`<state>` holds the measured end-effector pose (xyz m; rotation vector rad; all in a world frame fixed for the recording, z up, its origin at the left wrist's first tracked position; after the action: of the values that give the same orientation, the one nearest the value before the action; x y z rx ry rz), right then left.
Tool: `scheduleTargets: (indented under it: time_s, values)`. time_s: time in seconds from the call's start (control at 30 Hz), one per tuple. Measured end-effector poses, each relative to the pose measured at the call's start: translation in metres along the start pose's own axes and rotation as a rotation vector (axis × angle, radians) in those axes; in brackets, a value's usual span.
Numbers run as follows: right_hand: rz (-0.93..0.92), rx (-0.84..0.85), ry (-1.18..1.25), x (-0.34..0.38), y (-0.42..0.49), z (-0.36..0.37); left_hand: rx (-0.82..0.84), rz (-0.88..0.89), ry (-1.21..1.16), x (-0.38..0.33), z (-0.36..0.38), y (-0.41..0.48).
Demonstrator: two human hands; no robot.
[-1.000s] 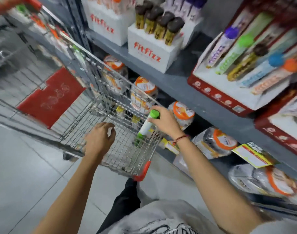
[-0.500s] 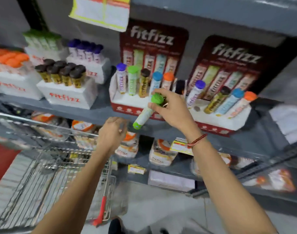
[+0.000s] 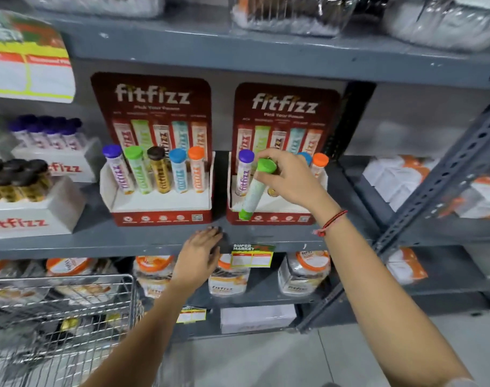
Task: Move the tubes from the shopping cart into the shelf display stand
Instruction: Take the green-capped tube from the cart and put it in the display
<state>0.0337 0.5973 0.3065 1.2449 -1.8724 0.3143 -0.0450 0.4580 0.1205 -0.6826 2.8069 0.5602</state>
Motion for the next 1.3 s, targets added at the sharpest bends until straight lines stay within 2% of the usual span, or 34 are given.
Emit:
scheduleTargets:
  time_s: [0.17,0.47,0.73,0.9,1.3]
  values:
    - [0.016,0.059,-0.12,-0.005,0.003,-0.008,0.02,0.051,0.028,0.004,0.007,-0.002]
    - [-0.048,0.045,-0.206,-0.007,0.012,-0.017,0.029,0.079,0.111,0.007,0.014,-0.006]
    - [-0.075,0.141,-0.284,-0.006,0.02,-0.018,-0.007,0.064,0.091,0.009,0.011,-0.012]
    - [-0.099,0.255,-0.34,-0.004,0.027,-0.016,-0.024,0.052,0.09,0.011,0.009,-0.015]
    - [-0.121,0.328,-0.337,-0.004,0.056,-0.011,-0.011,0.036,0.082,0.011,0.01,-0.015]
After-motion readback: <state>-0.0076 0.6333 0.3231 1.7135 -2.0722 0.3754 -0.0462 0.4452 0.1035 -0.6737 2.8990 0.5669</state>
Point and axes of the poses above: each hand's wrist, its own y-axis towards the middle knuckle, its own z-axis out of the palm, x = y × z, the point moved 8 cm from there along y, towards the middle knuckle, and after that the axes turned 11 degrees about y, right-handed, at the moved point
